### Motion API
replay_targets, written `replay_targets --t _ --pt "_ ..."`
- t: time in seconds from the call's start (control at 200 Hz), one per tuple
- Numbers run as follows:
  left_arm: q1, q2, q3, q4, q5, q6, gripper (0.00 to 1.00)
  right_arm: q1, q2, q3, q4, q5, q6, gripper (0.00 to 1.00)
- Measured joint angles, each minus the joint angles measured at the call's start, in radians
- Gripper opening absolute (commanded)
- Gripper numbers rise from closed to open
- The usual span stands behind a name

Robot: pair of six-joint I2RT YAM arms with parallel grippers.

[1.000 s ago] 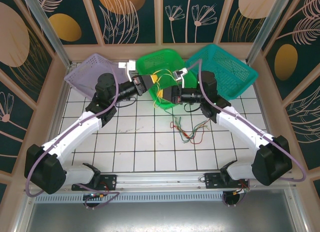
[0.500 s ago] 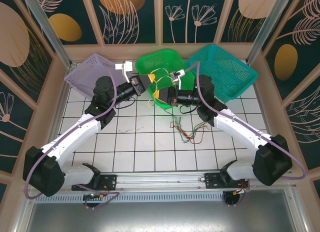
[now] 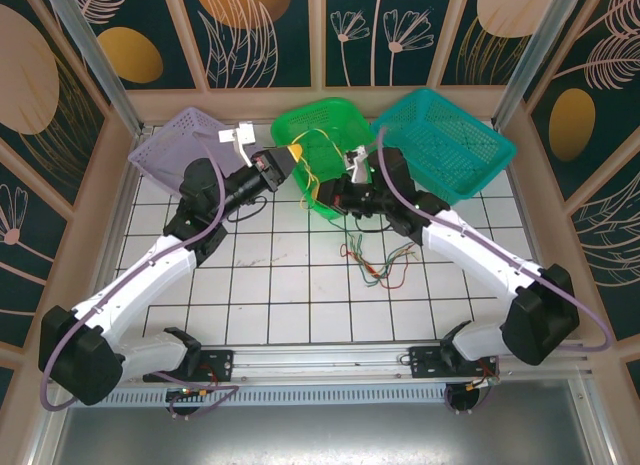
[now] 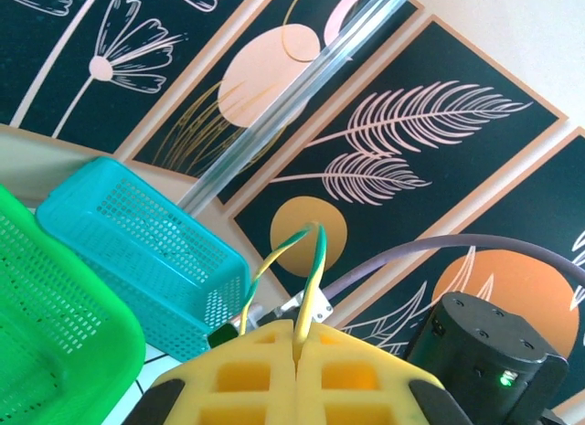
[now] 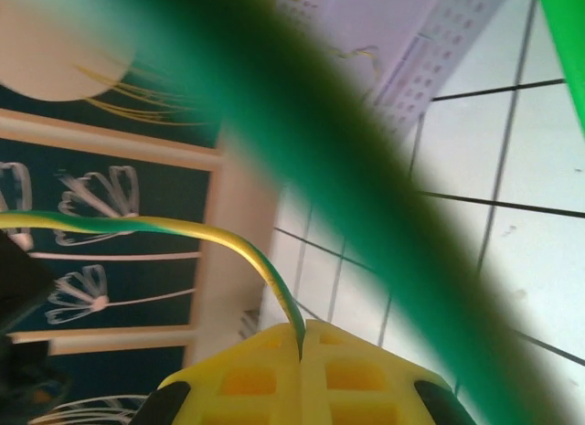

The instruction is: Untangle the cables

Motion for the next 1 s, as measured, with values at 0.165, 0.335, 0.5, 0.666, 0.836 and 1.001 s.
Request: replay_targets --t 0.165,0.335,0.5,0.666,0.836,1.001 --pt "-0.002 0.003 0.018 -0.042 -0.013 0.019 0.0 0.017 -0.006 -0.012 -0.106 0.097 -0.014 0.0" --pt "-0.008 -0.004 0.013 -0.1 -0.042 0.034 0.0 -0.032 -0.079 -0.114 -0.098 0.114 0.045 0.0" --pt "-0.011 -0.066 -0.074 -0.073 -0.066 0.029 0.0 -0.087 -0.128 -0.171 -0.07 0.108 0.135 0.0" --pt "-0.014 -0.139 -0.188 -0.022 -0.113 0.01 0.0 -0.103 -0.178 -0.247 -0.013 0.105 0.275 0.0" --pt "-0.026 -0.196 -0.264 -0.001 -0.183 -0.009 0.0 -0.094 -0.336 -0.438 0.171 0.112 0.498 0.0" --pt "-0.035 -0.224 -0.329 0.042 -0.271 -0.036 0.0 -0.061 -0.441 -0.491 0.192 0.16 0.654 0.0"
